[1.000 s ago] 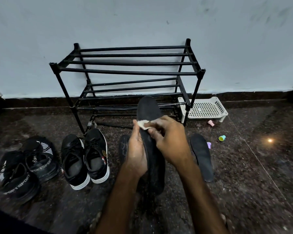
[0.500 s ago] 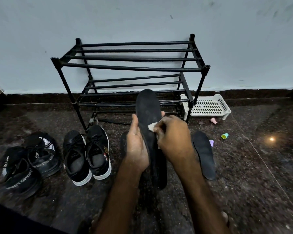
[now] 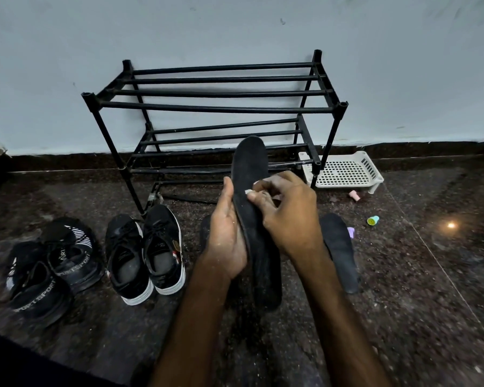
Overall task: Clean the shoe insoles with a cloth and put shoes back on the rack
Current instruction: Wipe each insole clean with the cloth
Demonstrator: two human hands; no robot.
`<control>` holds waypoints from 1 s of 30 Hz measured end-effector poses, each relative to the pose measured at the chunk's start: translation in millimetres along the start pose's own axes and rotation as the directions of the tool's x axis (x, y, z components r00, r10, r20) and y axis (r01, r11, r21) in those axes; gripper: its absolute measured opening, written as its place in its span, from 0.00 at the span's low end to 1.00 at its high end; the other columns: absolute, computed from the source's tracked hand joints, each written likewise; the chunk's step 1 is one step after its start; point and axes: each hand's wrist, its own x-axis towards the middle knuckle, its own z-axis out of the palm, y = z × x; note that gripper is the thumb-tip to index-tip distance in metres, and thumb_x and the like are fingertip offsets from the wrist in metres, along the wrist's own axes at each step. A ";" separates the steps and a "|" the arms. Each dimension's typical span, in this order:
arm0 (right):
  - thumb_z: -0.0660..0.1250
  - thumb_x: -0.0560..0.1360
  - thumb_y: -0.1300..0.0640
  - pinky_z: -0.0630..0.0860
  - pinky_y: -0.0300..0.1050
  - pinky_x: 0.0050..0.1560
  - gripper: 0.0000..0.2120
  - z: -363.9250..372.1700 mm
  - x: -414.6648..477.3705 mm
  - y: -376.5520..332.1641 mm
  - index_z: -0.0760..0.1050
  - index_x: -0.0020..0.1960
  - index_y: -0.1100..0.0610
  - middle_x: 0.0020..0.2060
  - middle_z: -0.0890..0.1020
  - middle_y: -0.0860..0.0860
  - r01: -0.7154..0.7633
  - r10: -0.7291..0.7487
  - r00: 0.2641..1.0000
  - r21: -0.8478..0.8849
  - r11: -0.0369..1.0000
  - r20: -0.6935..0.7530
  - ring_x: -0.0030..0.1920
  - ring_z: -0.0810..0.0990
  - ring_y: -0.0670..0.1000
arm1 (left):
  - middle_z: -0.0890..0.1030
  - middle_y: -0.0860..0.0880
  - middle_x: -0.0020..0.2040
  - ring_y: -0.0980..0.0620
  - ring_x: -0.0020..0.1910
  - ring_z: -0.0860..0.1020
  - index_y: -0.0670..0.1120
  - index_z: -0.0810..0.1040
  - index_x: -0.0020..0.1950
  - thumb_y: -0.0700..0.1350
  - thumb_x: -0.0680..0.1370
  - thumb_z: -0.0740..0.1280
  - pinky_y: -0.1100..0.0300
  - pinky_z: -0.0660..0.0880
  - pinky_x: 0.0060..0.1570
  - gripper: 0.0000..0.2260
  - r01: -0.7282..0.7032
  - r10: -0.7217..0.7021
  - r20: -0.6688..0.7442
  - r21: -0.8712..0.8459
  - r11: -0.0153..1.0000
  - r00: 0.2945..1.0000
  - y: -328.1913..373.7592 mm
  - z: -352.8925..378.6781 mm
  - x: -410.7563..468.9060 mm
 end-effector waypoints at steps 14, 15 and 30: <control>0.77 0.70 0.63 0.79 0.37 0.42 0.10 -10.5 -3.4 -8.2 0.76 0.45 0.55 0.40 0.83 0.48 -0.057 -0.022 0.966 0.297 0.953 0.257 0.40 0.81 0.47 | 0.81 0.37 0.58 0.42 0.56 0.82 0.36 0.81 0.59 0.64 0.79 0.56 0.48 0.77 0.59 0.32 0.085 -0.084 0.026 -0.023 0.996 0.996 4.0 -0.5 -1.4; 0.77 0.70 0.63 0.78 0.36 0.41 0.10 -13.6 -2.9 -4.6 0.76 0.44 0.55 0.39 0.83 0.48 -0.069 -0.009 0.949 0.235 0.970 0.316 0.39 0.81 0.47 | 0.81 0.37 0.59 0.42 0.57 0.81 0.36 0.81 0.60 0.64 0.79 0.56 0.48 0.75 0.61 0.32 0.076 -0.075 0.013 -0.031 0.997 0.997 4.9 -2.5 -0.2; 0.74 0.70 0.66 0.77 0.36 0.47 0.14 -18.2 2.7 -8.6 0.74 0.49 0.53 0.43 0.80 0.44 0.018 -0.018 0.999 -0.003 1.000 -0.041 0.44 0.79 0.41 | 0.85 0.42 0.50 0.48 0.49 0.84 0.41 0.85 0.54 0.60 0.82 0.53 0.56 0.81 0.51 0.28 0.107 -0.109 0.074 0.030 0.994 0.991 -4.0 9.9 -5.3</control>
